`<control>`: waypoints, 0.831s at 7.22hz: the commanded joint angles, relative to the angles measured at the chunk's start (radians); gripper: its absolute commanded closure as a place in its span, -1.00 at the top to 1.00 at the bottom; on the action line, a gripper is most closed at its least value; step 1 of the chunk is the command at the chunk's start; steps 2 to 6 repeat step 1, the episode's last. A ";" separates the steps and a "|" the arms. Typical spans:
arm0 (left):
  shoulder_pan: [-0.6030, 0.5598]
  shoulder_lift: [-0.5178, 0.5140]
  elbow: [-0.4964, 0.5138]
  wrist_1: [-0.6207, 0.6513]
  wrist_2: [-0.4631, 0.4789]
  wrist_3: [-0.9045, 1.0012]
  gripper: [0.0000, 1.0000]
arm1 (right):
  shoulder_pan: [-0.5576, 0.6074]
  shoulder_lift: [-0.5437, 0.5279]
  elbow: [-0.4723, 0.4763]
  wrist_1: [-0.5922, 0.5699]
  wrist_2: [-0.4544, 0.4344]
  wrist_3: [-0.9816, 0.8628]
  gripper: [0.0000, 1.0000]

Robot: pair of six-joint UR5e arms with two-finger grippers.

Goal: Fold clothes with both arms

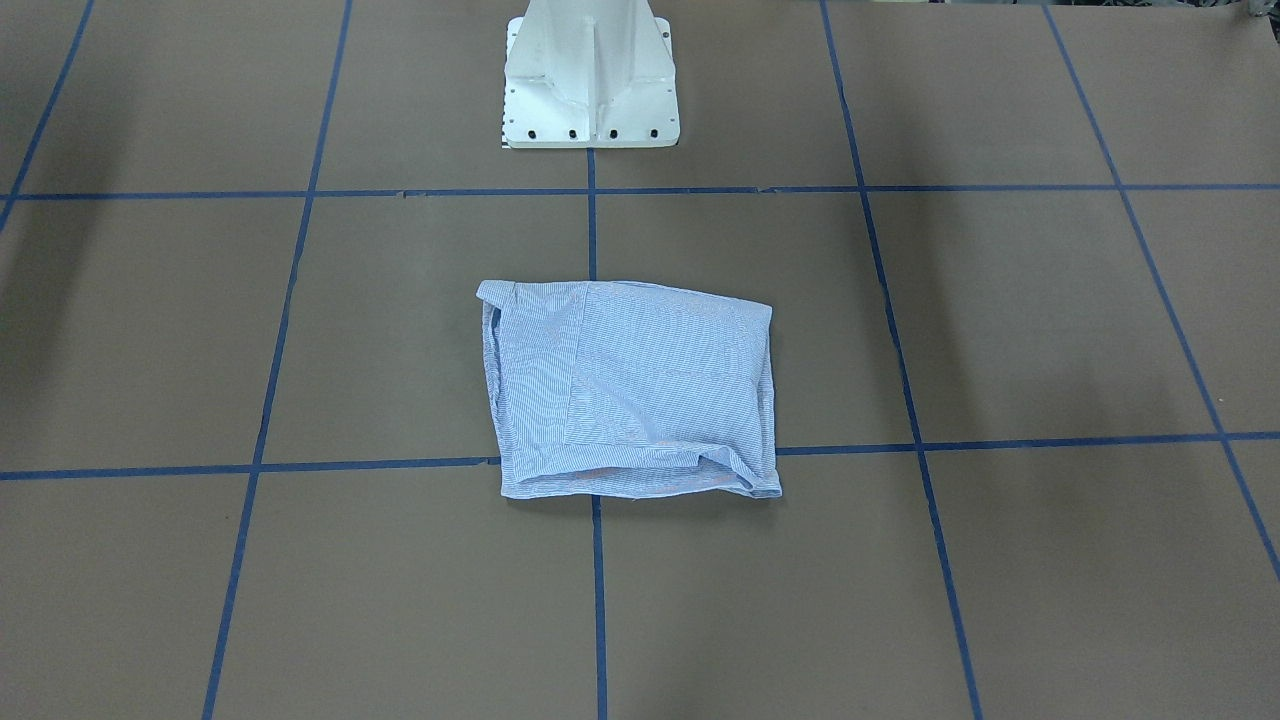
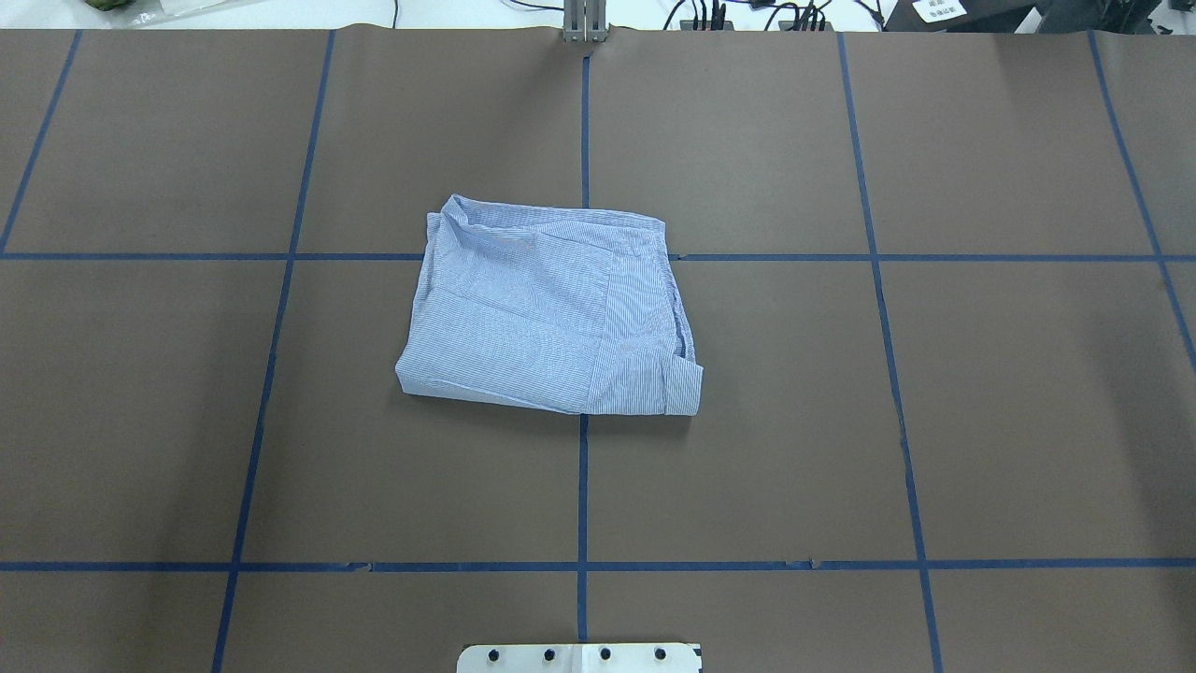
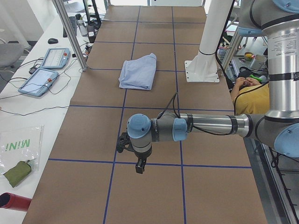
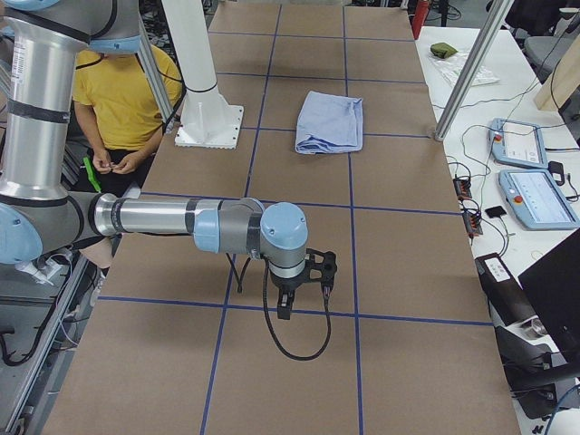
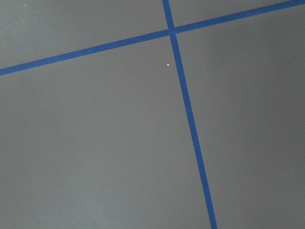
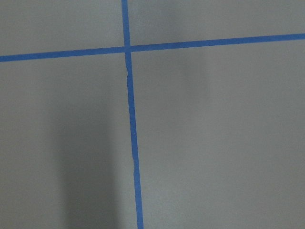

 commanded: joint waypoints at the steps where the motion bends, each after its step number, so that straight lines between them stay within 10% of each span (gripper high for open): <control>1: 0.000 -0.004 -0.009 0.000 0.000 0.000 1.00 | 0.000 0.000 -0.001 0.000 -0.001 0.000 1.00; 6: 0.000 -0.004 -0.009 0.000 0.000 0.000 1.00 | 0.000 0.000 -0.001 0.000 -0.001 0.000 1.00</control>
